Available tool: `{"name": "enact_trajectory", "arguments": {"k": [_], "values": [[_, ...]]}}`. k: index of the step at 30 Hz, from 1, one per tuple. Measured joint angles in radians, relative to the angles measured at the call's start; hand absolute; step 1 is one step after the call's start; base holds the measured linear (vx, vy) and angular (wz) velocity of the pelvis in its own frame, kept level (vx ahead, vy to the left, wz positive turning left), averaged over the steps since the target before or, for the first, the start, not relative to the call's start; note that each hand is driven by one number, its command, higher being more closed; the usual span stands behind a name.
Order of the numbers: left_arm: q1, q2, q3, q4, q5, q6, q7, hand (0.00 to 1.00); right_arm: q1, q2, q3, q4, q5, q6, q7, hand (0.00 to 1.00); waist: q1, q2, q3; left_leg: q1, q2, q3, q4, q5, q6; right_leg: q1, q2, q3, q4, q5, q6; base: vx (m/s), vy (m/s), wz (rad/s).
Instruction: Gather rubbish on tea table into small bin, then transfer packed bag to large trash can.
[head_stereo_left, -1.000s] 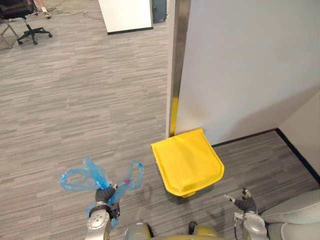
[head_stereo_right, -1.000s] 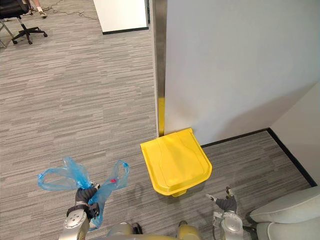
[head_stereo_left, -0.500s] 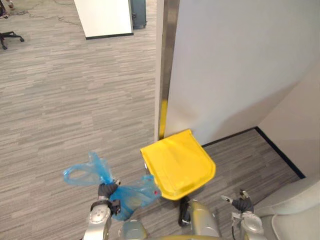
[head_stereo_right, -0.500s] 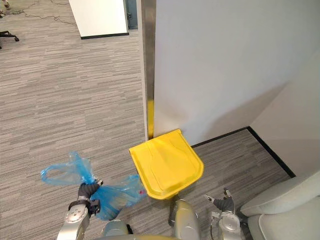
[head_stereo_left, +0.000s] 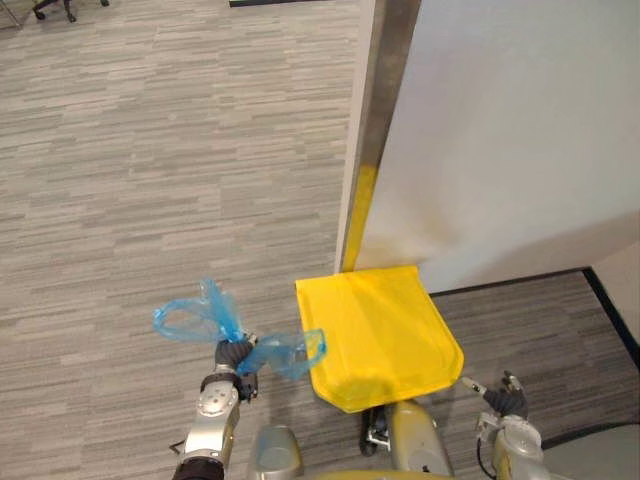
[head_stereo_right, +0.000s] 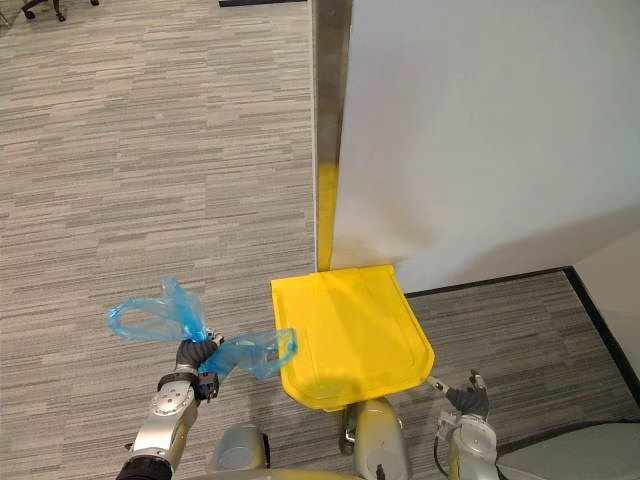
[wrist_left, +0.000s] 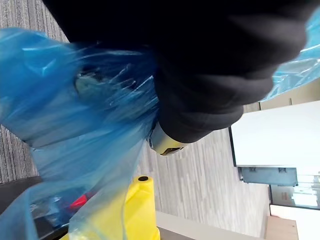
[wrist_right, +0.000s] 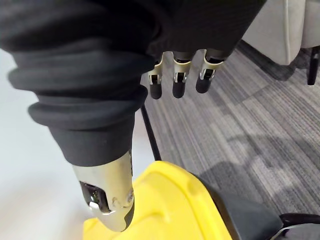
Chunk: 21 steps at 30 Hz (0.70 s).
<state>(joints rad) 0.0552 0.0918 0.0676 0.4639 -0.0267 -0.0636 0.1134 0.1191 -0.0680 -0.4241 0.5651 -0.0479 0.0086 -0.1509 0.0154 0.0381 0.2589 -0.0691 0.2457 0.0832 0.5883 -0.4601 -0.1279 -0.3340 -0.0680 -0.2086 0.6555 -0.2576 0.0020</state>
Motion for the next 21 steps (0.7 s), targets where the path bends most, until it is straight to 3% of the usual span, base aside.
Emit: {"name": "enact_trajectory", "arguments": {"k": [3, 10, 13, 14, 15, 16, 19, 20, 21], "values": [[0.023, 0.001, 0.013, 0.017, 0.000, 0.000, 0.001, 1.00, 0.011, 0.002, 0.009, 0.000, 0.000, 0.000, 0.000, 0.00, 0.000, 0.002, -0.040, -0.003, 0.017, -0.002, -0.019, 0.014, -0.008, 0.008, 0.019, -0.011, -0.028, 0.018, -0.013, -0.01, -0.046, 0.08], [0.090, 0.002, 0.014, 0.017, 0.000, 0.002, 0.000, 1.00, 0.012, 0.002, 0.048, -0.002, -0.003, 0.000, 0.000, 0.00, 0.008, -0.013, -0.057, 0.024, 0.011, 0.017, -0.022, 0.039, -0.005, 0.033, 0.029, 0.018, -0.049, 0.069, -0.024, -0.11, -0.024, -0.04], [0.101, 0.005, 0.016, 0.016, 0.000, 0.002, 0.001, 1.00, 0.030, 0.003, 0.053, -0.022, -0.013, 0.001, 0.001, 0.00, 0.028, -0.038, -0.053, 0.043, -0.021, 0.048, -0.027, 0.060, 0.006, 0.033, 0.009, 0.048, -0.049, 0.093, -0.008, -0.25, 0.006, -0.19], [0.106, 0.010, 0.017, 0.014, 0.000, 0.002, 0.001, 1.00, 0.056, 0.002, 0.059, -0.038, -0.032, 0.001, 0.001, 0.00, 0.029, -0.060, -0.051, 0.038, -0.029, 0.052, -0.028, 0.075, 0.008, 0.036, -0.004, 0.058, -0.077, 0.119, 0.014, -0.27, -0.009, -0.02], [0.110, 0.010, 0.021, 0.013, -0.001, 0.002, 0.001, 1.00, 0.055, 0.003, 0.061, -0.042, -0.035, 0.001, 0.002, 0.00, 0.030, -0.045, -0.061, 0.035, -0.017, 0.046, -0.045, 0.094, 0.013, 0.044, 0.000, 0.055, -0.108, 0.142, 0.023, -0.36, -0.033, 0.06], [0.118, 0.007, 0.032, -0.001, -0.001, 0.001, 0.001, 1.00, 0.062, 0.013, 0.068, -0.048, -0.038, 0.000, 0.002, 0.00, 0.026, -0.047, -0.057, 0.028, -0.020, 0.048, -0.095, 0.140, 0.018, 0.023, -0.012, 0.059, -0.025, 0.135, 0.041, -0.19, -0.055, 0.16], [0.124, 0.011, 0.050, -0.005, -0.004, 0.001, 0.002, 1.00, 0.105, 0.022, 0.077, -0.047, -0.041, 0.000, 0.004, 0.00, 0.032, -0.088, -0.071, 0.016, -0.034, 0.019, -0.145, 0.197, 0.008, 0.035, -0.045, 0.124, 0.318, 0.046, 0.064, -0.22, -0.130, 0.34], [0.132, 0.012, 0.057, -0.005, -0.005, 0.001, 0.002, 1.00, 0.111, 0.021, 0.083, -0.047, -0.041, 0.000, 0.004, 0.00, 0.035, -0.105, -0.081, -0.001, -0.045, 0.001, -0.165, 0.221, -0.001, 0.074, -0.071, 0.164, 0.398, 0.029, 0.085, -0.20, -0.287, 0.33], [0.148, 0.011, 0.066, -0.015, -0.010, 0.001, 0.003, 1.00, 0.109, 0.020, 0.089, -0.047, -0.041, -0.003, 0.004, 0.00, 0.040, -0.124, -0.092, -0.031, -0.055, -0.004, -0.173, 0.246, -0.010, 0.125, -0.096, 0.210, 0.370, 0.009, 0.116, -0.16, -0.259, 0.23]]}}
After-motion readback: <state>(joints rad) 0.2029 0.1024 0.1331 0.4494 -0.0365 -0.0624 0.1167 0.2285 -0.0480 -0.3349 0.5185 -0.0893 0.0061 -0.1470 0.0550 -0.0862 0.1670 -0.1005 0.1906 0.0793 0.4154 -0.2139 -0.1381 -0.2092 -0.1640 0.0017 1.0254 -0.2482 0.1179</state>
